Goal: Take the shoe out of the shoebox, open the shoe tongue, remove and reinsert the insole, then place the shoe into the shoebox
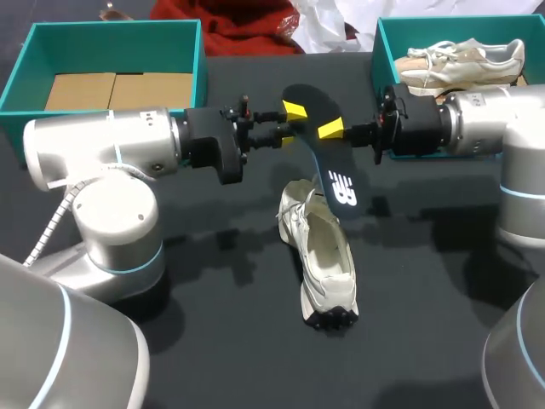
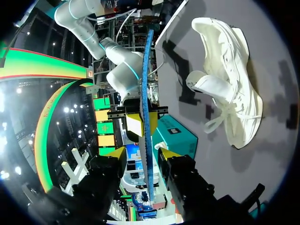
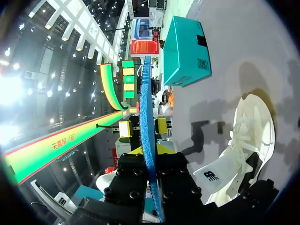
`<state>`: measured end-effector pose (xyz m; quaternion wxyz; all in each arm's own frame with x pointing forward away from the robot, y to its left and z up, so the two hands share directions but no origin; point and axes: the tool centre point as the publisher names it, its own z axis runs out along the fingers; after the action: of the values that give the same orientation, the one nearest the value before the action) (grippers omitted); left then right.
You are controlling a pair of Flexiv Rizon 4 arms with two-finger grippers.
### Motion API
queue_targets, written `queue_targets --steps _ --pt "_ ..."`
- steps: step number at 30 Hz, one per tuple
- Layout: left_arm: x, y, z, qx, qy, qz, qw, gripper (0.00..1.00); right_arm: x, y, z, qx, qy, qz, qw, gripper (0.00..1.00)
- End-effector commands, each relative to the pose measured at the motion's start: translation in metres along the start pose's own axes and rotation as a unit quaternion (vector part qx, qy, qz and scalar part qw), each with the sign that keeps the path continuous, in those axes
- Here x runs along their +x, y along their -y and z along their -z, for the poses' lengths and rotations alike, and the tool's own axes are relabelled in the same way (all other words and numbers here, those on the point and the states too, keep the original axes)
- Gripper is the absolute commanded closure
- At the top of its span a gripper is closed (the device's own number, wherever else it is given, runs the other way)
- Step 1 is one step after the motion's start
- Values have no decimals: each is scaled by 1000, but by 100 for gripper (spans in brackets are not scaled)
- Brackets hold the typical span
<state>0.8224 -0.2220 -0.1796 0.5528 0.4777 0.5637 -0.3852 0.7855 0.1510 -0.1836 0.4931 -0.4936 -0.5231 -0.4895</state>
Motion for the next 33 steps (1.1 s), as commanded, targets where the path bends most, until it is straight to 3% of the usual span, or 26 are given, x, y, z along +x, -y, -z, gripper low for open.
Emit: queue_targets --steps 1,7,13,23,25,27,28,33 --pt "0 0 -10 -3 -1 -3 1000 60 0 1 -1 -1 0 0 1000 100" --pt "0 0 -16 -14 -2 -10 1000 61 0 1 -1 -1 0 0 1000 100" --pt "2 0 -21 -16 -6 -13 1000 73 0 1 -1 -1 0 0 1000 100" --pt "0 -3 -27 -17 -8 -17 1000 79 0 1 -1 -1 0 0 1000 100" --pt "0 -2 -28 -16 -8 -18 1000 84 0 1 -1 -1 0 0 1000 100" --pt "0 -2 -29 -14 -8 -18 1000 98 0 1 -1 -1 0 0 1000 100" --pt "0 -2 -30 -13 -8 -18 1000 100 0 1 -1 -1 0 0 1000 100" --pt "0 -1 -31 -8 -7 -19 1000 100 0 1 -1 -1 0 0 1000 100"
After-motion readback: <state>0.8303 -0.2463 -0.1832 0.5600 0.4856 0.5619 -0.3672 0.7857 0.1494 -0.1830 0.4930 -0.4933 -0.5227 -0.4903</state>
